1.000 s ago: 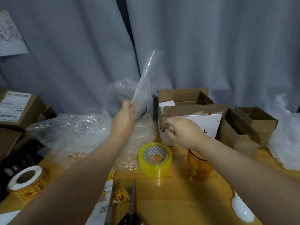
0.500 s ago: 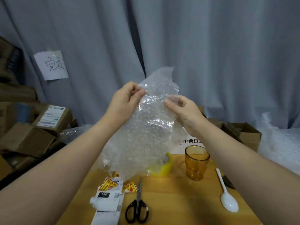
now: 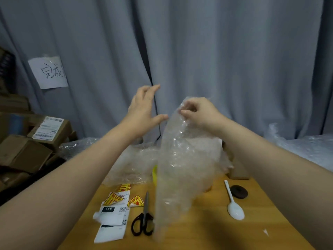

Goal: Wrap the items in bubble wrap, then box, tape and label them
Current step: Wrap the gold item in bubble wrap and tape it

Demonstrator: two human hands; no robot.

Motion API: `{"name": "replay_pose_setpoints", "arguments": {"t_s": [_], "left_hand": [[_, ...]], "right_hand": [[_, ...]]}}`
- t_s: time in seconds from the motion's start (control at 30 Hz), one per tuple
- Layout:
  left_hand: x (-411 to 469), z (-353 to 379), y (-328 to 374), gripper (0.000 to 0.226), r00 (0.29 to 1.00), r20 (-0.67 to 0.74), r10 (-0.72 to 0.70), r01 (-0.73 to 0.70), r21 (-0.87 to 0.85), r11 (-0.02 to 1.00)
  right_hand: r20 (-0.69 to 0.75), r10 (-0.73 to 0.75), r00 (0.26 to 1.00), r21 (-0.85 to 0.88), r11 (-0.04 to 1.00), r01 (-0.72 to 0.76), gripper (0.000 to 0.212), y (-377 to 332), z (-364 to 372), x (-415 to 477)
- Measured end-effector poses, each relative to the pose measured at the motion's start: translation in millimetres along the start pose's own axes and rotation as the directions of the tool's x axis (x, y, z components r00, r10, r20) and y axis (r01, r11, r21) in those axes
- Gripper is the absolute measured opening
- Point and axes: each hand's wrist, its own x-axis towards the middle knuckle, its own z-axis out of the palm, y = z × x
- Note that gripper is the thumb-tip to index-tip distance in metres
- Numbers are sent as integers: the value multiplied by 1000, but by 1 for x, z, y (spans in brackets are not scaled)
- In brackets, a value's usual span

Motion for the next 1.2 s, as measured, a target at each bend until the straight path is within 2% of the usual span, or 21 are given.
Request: {"name": "replay_pose_setpoints", "arguments": {"t_s": [0.07,0.13,0.17,0.23,0.27,0.33,0.43,0.5,0.53,0.6,0.67,0.7,0.73,0.83,0.9,0.97,1.03,1.13,1.2], "left_hand": [[9,-9,3,101,978,140,155,-172,119,978],[15,-13,7,103,927,313,208,-269,167,948],[17,-13,7,99,902,380,204,-282,162,946],[21,-12,8,71,870,457,184,-280,151,948],[22,-11,9,55,866,468,178,-281,161,946],[26,-9,6,45,880,440,181,-279,169,945],[27,-7,7,70,912,334,239,-221,-92,971],[25,-8,13,98,873,420,246,-161,-229,960],[24,-8,17,104,844,482,236,-127,-248,960],[23,-6,21,97,822,539,184,-94,-189,977],[26,-5,21,68,859,503,95,-125,28,992],[28,-6,20,48,885,461,61,-154,165,974],[31,-6,17,38,909,415,32,-164,287,944],[40,-11,0,42,956,293,-35,-124,507,853],[44,-17,-15,43,973,219,-70,-70,573,817],[48,-21,-28,38,989,144,-44,-56,623,780],[56,-22,-37,24,997,80,21,-69,660,748],[72,-26,-39,13,998,-3,59,-43,644,764],[85,-30,-33,14,994,-90,55,10,598,801]], "right_hand": [[183,-101,978,-151,980,130,8,-4,-4,2],[302,-157,940,-195,955,222,7,-10,-6,3],[343,-182,921,-198,945,261,7,-13,-7,3],[388,-200,900,-204,933,295,8,-15,-9,4],[394,-195,898,-212,931,295,8,-16,-11,5],[402,-177,899,-226,932,285,9,-15,-16,5],[455,-130,881,-207,947,247,9,-9,-23,5],[479,-100,872,-198,956,218,21,-6,-25,4],[485,-93,869,-193,959,210,18,-5,-25,3],[493,-89,865,-183,962,203,9,-7,-23,3],[479,-91,873,-170,966,194,9,-7,-23,5],[457,-72,886,-169,972,166,8,-6,-25,6],[431,-50,901,-176,975,138,5,-4,-28,7],[360,29,932,-336,937,101,17,9,-38,13],[312,64,948,-437,895,83,14,17,-45,16],[215,71,974,-403,915,22,14,25,-47,22],[105,67,992,-338,941,-28,16,31,-46,34],[-4,64,998,-349,935,-62,5,35,-42,56],[-108,58,992,-309,947,-89,11,33,-42,71]]}}
